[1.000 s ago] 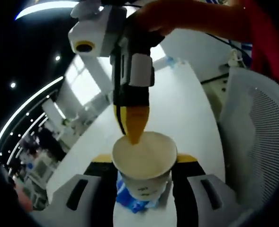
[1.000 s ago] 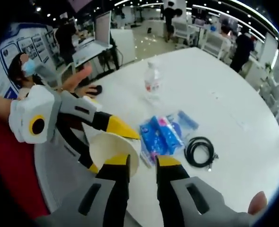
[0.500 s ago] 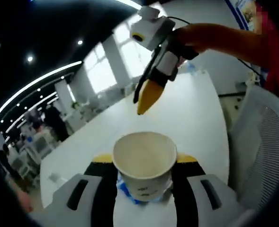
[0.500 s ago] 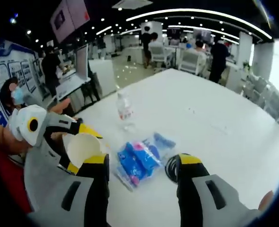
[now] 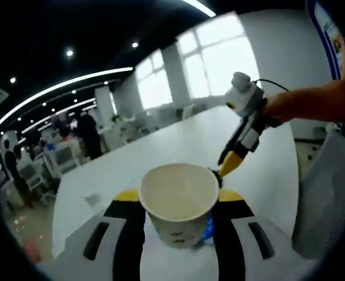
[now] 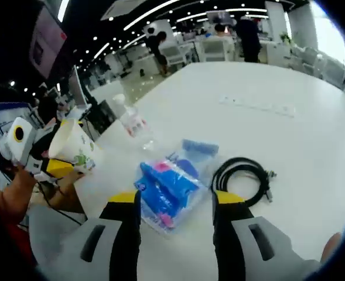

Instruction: Arrange the tabletop items into an orderly group along one side of the table until the central work area is clear of visible clutter.

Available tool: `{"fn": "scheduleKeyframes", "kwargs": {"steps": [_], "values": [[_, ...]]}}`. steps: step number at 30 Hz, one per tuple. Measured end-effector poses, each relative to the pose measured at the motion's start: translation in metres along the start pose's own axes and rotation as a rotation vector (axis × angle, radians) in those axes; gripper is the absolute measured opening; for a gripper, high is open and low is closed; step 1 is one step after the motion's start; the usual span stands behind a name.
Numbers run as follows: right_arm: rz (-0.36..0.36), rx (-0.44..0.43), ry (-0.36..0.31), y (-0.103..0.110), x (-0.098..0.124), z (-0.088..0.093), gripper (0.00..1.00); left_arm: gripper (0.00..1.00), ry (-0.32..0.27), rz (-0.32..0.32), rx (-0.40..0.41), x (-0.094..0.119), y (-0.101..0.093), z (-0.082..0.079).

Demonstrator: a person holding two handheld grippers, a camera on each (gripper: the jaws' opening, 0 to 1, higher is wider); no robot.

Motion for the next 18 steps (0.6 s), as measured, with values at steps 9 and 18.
{"fn": "scheduleKeyframes", "kwargs": {"steps": [9, 18], "values": [[-0.023, -0.119, 0.056, -0.004, -0.035, 0.025, 0.42, 0.42, 0.011, -0.004, 0.012, -0.005, 0.003, 0.004], [0.006, -0.212, 0.043, -0.013, -0.065, 0.034, 0.40, 0.42, 0.023, -0.003, 0.016, -0.006, 0.004, 0.009]]}}
Point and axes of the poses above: the point that each gripper's makers call its tool centre point, and the gripper's own axes: x roughly backward along the fingers, y roughly to its left, z roughly out of its underside, the point moved 6 cm from there along x, roughly backward along the fingers, and after that the axes turned 13 degrees about x, right-handed, at the moved point
